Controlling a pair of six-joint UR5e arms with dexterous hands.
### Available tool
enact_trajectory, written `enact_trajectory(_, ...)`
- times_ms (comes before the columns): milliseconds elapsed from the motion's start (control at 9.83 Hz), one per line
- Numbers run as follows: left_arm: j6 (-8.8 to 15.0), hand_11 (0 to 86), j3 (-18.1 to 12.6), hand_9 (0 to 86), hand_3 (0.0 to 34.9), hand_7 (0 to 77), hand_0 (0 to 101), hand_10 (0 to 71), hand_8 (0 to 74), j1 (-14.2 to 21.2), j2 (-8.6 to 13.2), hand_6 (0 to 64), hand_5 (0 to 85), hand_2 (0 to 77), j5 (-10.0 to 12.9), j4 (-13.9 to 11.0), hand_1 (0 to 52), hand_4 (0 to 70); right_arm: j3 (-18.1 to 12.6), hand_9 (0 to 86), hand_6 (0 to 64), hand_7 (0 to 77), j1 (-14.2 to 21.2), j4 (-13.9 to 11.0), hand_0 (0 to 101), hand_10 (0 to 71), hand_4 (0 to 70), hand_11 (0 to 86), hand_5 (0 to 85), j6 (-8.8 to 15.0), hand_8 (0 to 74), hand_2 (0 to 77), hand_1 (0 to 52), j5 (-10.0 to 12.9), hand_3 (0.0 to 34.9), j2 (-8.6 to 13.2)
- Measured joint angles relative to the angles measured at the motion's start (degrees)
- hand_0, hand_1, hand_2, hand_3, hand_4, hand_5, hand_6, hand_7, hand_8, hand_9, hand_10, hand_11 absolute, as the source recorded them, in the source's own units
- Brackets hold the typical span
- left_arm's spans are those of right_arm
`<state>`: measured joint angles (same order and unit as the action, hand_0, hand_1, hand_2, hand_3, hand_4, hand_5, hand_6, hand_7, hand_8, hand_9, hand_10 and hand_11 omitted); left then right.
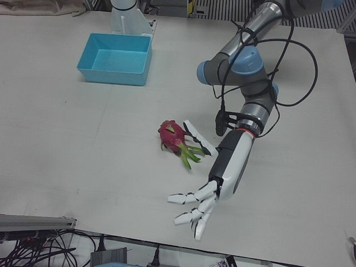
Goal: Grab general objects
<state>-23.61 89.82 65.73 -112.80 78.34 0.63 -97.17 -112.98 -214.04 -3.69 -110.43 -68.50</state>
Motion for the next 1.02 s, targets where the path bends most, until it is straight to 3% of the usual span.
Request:
enact_trajectory(102,-7.7,0.5,6.2,2.2,0.1,20.2,48,14.7,3.3,1.5,1.5,13.6,20.2,1.6,4.2,3.8,0.0,21.3,0.0,1.1,0.0,0.0,0.0,0.0,0,0.0,0.0,1.1,74.2,0.0,0.0,1.6,6.0,0.0,0.0,0.0)
enact_trajectory(203,-14.6,0.5,10.6,2.2,0.0,18.5,48,14.7,3.3,2.6,3.2,13.6,16.9,1.6,7.3,6.9,0.0,14.2,0.0,1.1,0.0,0.0,0.0,0.0,0,0.0,0.0,1.1,74.2,0.0,0.0,1.6,6.0,0.0,0.0,0.0)
enact_trajectory(305,-19.4,0.5,13.1,2.2,0.1,18.0,49,14.7,2.7,3.1,5.2,13.6,14.7,1.1,9.1,8.2,0.0,13.1,0.0,1.1,0.0,0.0,0.0,0.0,0,0.0,0.0,1.1,74.2,0.0,0.0,1.6,6.0,0.0,0.0,0.0)
enact_trajectory(610,-35.7,0.5,17.7,2.2,0.1,20.2,48,14.7,3.8,3.0,13.6,13.6,4.4,1.1,11.3,8.1,0.0,10.4,0.0,1.1,0.0,0.0,0.0,0.0,0,0.0,0.0,1.1,74.2,0.0,0.0,1.6,6.0,0.0,0.0,0.0)
enact_trajectory(712,-39.8,0.5,18.2,3.3,0.2,15.8,48,14.7,2.2,2.3,15.0,1.6,2.7,1.6,11.5,8.0,0.0,6.0,0.0,1.1,0.0,0.0,0.0,0.0,0,0.0,0.0,1.1,74.2,0.0,0.0,1.6,6.0,0.0,0.0,0.0)
enact_trajectory(915,-46.1,0.5,18.6,3.3,0.0,14.2,48,14.7,1.6,-1.8,16.1,1.6,2.2,1.6,11.2,8.1,0.0,6.0,0.0,1.1,0.0,0.0,0.0,0.0,0,0.0,0.0,1.1,74.2,0.0,0.0,1.6,6.0,0.0,0.0,0.0)
enact_trajectory(1017,-48.2,0.5,18.7,2.7,1.1,9.8,48,14.7,1.6,-3.8,16.2,1.6,2.2,1.6,11.0,8.1,0.0,6.0,0.0,1.1,0.0,0.0,0.0,0.0,0,0.0,0.0,1.1,74.2,0.0,0.0,1.6,6.0,0.0,0.0,0.0)
